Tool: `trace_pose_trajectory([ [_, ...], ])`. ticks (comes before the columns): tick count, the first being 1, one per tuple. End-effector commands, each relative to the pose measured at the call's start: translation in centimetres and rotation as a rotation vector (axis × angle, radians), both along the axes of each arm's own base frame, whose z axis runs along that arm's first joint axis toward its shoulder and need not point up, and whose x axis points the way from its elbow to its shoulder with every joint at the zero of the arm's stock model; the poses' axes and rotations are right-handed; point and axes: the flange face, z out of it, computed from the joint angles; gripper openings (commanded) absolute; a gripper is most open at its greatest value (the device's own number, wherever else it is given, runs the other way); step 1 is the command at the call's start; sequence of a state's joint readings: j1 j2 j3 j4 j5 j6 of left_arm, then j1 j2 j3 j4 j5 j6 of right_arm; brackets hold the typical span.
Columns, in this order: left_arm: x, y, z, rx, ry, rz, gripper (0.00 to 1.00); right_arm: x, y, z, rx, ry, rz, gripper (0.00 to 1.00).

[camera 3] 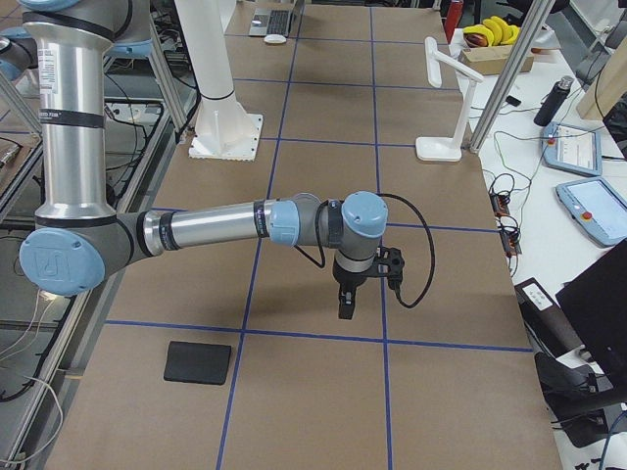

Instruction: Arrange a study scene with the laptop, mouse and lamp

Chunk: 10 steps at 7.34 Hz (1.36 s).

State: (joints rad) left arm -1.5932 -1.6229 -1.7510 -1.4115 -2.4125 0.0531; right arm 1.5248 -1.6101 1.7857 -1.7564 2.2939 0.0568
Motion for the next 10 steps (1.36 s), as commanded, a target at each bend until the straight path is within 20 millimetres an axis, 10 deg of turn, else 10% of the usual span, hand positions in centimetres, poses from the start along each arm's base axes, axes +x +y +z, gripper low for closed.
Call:
trace_pose_trajectory([
  [1, -0.9, 0.1, 0.7, -0.011, -0.007, -0.017, 1.00, 0.0, 0.0, 0.2, -0.004, 0.002, 0.000, 1.00],
  [8, -5.1, 3.1, 4.9, -0.218, -0.059, -0.280, 1.00, 0.0, 0.0, 0.7, -0.013, 0.004, 0.000, 1.00],
  [10, -7.0, 7.5, 8.5, -0.447, -0.045, -0.404, 1.00, 0.0, 0.0, 0.7, -0.014, 0.004, 0.000, 1.00],
])
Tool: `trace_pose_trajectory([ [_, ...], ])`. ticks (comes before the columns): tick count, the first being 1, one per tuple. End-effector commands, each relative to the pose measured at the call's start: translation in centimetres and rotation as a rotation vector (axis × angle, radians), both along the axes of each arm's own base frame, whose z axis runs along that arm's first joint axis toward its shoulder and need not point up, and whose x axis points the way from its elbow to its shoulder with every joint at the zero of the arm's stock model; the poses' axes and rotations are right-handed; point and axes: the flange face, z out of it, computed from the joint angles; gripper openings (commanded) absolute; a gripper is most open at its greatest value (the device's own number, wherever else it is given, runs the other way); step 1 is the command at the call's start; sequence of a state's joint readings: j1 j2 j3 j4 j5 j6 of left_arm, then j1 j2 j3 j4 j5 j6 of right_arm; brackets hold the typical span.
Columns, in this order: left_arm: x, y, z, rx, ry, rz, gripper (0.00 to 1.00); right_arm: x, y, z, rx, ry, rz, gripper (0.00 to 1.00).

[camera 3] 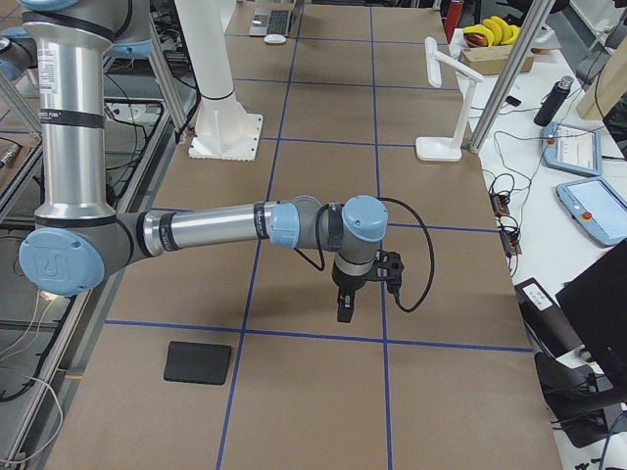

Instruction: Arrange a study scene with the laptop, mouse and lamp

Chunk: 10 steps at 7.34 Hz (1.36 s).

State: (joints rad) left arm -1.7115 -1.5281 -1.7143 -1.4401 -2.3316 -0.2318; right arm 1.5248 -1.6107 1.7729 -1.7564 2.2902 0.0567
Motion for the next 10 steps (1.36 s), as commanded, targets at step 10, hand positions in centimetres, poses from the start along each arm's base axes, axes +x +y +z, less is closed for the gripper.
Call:
trace_pose_trajectory([
  [10, -2.0, 15.4, 11.4, -0.941, 0.071, -0.519, 0.83, 0.0, 0.1, 1.4, -0.028, 0.003, -0.001, 1.00],
])
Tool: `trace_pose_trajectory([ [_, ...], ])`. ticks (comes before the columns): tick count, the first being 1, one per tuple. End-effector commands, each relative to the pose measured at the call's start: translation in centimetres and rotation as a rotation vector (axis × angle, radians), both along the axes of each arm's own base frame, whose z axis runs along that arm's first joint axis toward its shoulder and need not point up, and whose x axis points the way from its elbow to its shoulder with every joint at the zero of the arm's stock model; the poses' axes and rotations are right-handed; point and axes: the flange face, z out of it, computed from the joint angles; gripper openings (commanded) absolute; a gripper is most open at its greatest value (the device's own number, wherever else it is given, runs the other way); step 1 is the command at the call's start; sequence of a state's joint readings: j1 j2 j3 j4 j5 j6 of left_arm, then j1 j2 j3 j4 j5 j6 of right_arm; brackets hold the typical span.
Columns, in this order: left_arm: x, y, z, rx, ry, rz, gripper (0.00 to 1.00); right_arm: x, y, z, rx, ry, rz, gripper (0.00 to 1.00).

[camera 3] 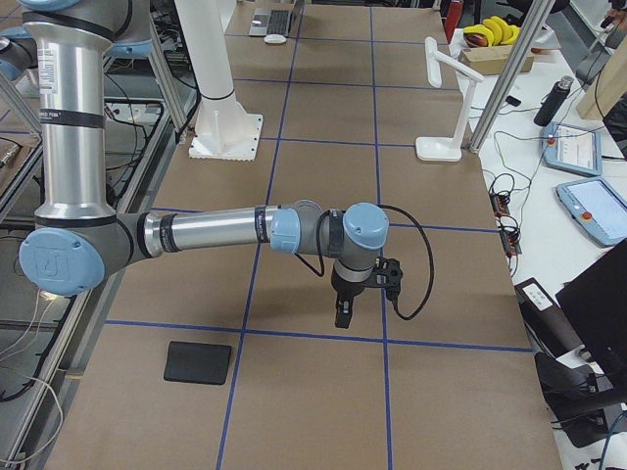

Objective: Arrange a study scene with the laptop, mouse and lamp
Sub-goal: 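Carry the open silver laptop in the left gripper onto the table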

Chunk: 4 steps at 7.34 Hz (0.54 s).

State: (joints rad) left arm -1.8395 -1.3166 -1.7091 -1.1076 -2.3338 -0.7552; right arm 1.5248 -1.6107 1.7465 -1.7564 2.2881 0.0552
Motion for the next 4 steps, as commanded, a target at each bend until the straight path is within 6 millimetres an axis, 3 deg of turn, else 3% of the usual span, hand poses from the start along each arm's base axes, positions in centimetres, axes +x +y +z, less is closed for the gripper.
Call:
trace_pose_trajectory([
  [1, -0.2, -1.0, 0.8, -0.039, -0.003, -0.028, 0.83, 0.0, 0.0, 0.1, -0.002, 0.000, 0.000, 1.00],
  [3, -0.3, -1.1, 2.8, -0.058, 0.003, -0.028, 0.78, 0.0, 0.0, 0.2, -0.005, 0.001, 0.001, 1.00],
  [4, -0.2, -1.1, 3.3, -0.055, 0.002, -0.028, 0.68, 0.0, 0.0, 0.2, -0.004, 0.000, 0.000, 1.00],
])
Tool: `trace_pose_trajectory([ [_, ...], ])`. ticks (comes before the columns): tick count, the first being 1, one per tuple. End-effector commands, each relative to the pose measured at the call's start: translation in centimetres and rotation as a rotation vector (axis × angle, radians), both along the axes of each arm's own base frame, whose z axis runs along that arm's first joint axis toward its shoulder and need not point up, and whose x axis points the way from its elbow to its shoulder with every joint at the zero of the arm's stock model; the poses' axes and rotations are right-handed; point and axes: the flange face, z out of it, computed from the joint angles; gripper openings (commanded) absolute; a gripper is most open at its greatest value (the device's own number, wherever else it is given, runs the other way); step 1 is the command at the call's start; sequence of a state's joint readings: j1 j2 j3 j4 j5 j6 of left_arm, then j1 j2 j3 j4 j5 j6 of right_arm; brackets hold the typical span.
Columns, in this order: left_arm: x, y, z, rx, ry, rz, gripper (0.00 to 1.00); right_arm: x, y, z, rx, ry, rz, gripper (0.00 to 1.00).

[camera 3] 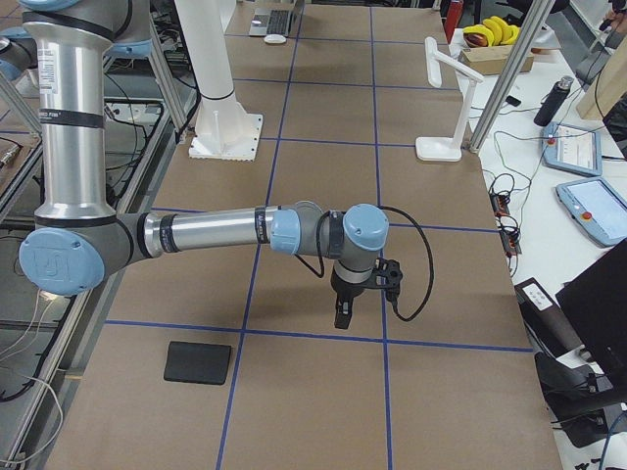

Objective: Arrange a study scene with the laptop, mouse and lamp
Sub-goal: 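Carry the open silver laptop in the left gripper onto the table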

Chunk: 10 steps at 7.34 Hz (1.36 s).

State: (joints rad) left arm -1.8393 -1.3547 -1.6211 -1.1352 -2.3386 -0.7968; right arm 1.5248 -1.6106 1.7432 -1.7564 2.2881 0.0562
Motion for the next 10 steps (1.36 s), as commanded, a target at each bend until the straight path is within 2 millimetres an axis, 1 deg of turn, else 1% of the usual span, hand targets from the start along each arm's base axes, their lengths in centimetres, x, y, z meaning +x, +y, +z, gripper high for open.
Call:
trace_pose_trajectory([
  [1, 0.1, 0.5, 1.2, -0.007, 0.003, 0.001, 0.61, 0.0, 0.0, 0.0, 0.000, 0.001, -0.001, 1.00],
  [3, 0.4, 1.2, 1.6, -0.018, 0.010, 0.000, 0.49, 0.0, 0.2, 0.2, -0.003, 0.001, -0.001, 1.00],
  [4, 0.6, 1.9, 2.0, -0.027, 0.021, -0.004, 0.45, 0.0, 0.2, 0.2, -0.003, 0.001, -0.001, 1.00],
  [5, 0.8, 2.4, 2.2, -0.031, 0.026, -0.004, 0.43, 0.0, 0.2, 0.2, -0.003, 0.001, -0.001, 1.00],
  [6, 0.8, 2.4, 2.2, -0.030, 0.026, -0.002, 0.41, 0.0, 0.2, 0.2, -0.003, 0.001, -0.001, 1.00],
  [7, 0.8, 2.4, 2.2, -0.029, 0.026, -0.001, 0.28, 0.0, 0.2, 0.2, -0.003, -0.001, -0.001, 1.00],
  [8, 0.8, 2.2, 2.0, -0.022, 0.024, -0.001, 0.10, 0.0, 0.2, 0.2, -0.003, -0.001, -0.001, 1.00],
  [9, 0.7, 1.8, 1.8, -0.019, 0.022, -0.004, 0.00, 0.0, 0.2, 0.2, -0.003, -0.001, -0.001, 1.00],
  [10, 0.6, 1.5, 1.5, -0.016, 0.020, -0.005, 0.00, 0.0, 0.2, 0.2, -0.003, -0.001, -0.001, 1.00],
])
